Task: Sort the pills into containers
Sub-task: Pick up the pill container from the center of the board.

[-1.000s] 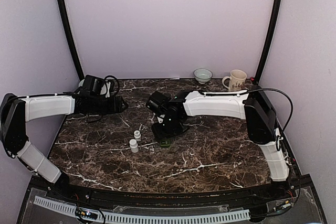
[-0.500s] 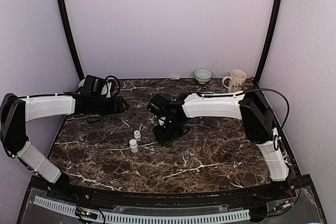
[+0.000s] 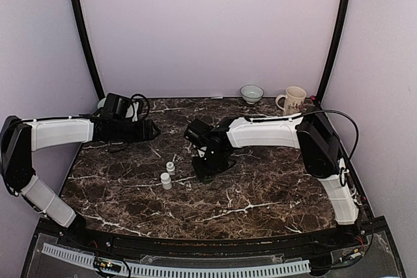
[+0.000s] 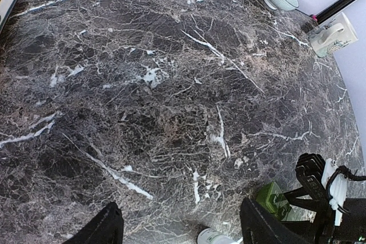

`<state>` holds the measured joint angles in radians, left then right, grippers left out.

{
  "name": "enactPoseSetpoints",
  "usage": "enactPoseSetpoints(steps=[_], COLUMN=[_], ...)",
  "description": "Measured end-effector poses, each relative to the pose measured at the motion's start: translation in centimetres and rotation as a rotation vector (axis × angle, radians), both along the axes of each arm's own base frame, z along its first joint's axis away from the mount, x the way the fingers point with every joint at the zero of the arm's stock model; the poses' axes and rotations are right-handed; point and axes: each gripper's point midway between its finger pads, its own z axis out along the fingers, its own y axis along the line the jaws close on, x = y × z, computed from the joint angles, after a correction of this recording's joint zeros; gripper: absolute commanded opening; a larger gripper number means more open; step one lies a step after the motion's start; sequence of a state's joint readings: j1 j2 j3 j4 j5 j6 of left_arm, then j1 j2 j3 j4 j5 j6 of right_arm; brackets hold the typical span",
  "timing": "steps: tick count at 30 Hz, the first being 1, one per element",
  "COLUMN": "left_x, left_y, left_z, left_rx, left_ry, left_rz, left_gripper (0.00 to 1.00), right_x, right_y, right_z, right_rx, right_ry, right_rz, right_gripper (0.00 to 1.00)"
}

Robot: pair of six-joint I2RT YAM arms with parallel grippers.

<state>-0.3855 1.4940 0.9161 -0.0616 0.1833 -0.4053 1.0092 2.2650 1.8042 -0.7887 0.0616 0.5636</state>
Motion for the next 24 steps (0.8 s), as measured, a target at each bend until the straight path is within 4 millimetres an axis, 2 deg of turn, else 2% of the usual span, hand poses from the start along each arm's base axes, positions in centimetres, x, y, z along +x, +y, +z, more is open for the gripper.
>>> enactPoseSetpoints(steps=[9, 16, 24], left_x=[-0.1, -0.2, -0.6], left_y=[-0.2, -0.3, -1.4], left_z=[0.0, 0.0, 0.3], left_rx=[0.000, -0.002, -0.028], left_ry=[0.000, 0.001, 0.011], left_rz=[-0.005, -0.010, -0.051], left_gripper=[0.73, 0.73, 0.74], right_x=[-0.1, -0.5, -0.5], right_y=[-0.5, -0.6, -0.5], right_z=[0.2, 1.0, 1.0], right_rx=[-0.003, 0.019, 0.035], right_ry=[0.000, 0.001, -0.001], right_rz=[-0.003, 0.003, 0.011], right_gripper=[0.52, 0.31, 0.28])
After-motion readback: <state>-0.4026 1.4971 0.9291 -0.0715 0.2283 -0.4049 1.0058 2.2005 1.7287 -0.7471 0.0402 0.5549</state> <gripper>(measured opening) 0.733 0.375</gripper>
